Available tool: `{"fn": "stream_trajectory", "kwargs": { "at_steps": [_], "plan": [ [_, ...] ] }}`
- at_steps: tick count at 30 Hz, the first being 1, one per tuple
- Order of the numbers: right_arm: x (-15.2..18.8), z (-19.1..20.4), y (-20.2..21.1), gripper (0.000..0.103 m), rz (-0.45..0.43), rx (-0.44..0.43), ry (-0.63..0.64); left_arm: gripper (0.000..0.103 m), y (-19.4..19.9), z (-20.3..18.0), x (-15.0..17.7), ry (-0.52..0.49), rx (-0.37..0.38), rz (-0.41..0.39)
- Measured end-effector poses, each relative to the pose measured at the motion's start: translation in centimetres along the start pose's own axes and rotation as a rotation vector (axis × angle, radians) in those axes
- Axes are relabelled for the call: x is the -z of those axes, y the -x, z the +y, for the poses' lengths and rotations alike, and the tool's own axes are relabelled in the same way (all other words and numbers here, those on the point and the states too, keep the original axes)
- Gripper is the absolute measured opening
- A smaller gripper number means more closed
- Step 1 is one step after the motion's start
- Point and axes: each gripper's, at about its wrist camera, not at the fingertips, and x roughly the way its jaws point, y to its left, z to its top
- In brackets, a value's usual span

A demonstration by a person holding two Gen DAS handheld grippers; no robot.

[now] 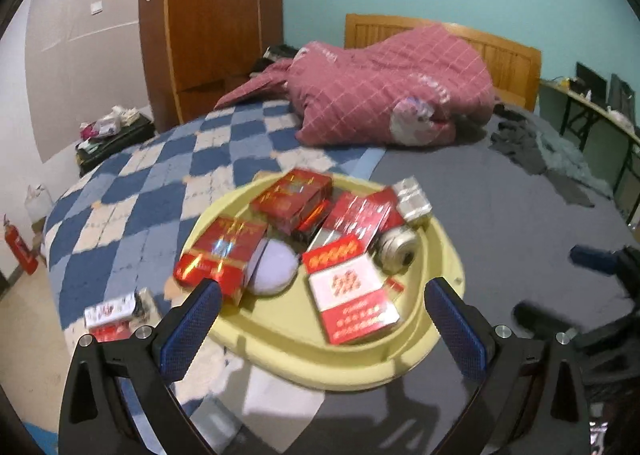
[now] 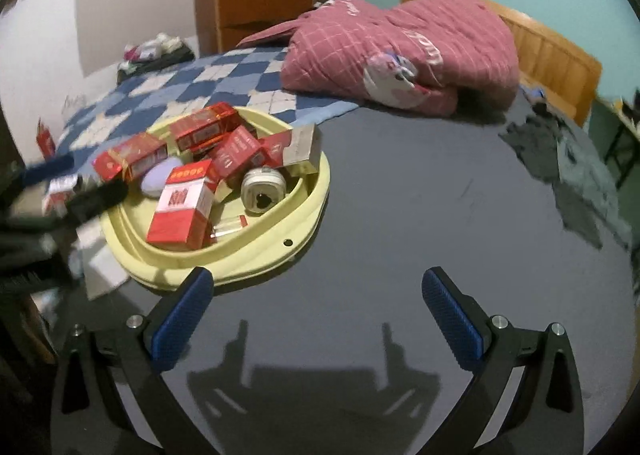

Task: Organize objects

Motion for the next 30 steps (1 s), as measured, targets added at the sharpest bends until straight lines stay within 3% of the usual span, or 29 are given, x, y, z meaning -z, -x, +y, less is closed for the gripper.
{"fn": "stream_trajectory", "kwargs": {
  "at_steps": [5,14,30],
  "plan": [
    [-0.1,-0.1,1.0,0.103,-0.030,-0.012,-0.019,0.103,-1.2,0.8,1.6,0.042,0.022,0.095],
    [-0.1,0.2,1.6,0.103,-0.045,-0.028,-0.035,0.103,-0.4,0.9,1.6,0.051,-0.026,0.054],
    [0.6,0.1,1.0,0.103,-0.016,-0.036,-0.032,0.103,-1.0,0.3,1.7,0.029,-0.038,0.043]
  ]
}}
